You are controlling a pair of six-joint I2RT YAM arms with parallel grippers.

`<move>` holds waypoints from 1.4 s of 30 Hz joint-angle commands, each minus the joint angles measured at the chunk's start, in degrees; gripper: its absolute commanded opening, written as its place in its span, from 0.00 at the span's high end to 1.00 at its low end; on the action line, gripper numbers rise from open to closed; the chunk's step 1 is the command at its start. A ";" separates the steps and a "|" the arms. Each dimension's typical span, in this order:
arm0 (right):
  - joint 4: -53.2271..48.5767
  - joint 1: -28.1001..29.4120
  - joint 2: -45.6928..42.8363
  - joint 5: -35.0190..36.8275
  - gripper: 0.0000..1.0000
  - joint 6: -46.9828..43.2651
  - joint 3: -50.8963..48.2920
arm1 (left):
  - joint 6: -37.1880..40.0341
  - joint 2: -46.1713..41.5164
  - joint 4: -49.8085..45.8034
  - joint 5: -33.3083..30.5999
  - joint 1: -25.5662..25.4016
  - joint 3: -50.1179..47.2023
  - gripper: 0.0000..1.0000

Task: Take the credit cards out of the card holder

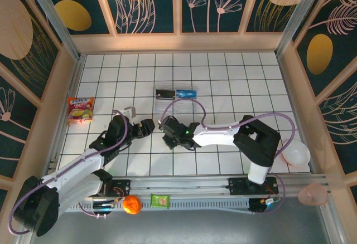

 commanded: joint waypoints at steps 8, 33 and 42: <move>-13.93 -1.05 -0.27 2.04 0.72 1.90 6.20 | 0.09 -2.94 0.57 -1.78 0.38 -0.44 0.01; -15.70 -0.37 5.37 1.76 0.61 0.51 7.75 | 0.64 -3.38 -0.33 -2.72 0.38 -0.75 0.01; -13.62 -1.22 3.82 -0.77 0.84 1.06 5.70 | 0.80 -2.85 0.10 -1.80 0.38 -0.62 0.02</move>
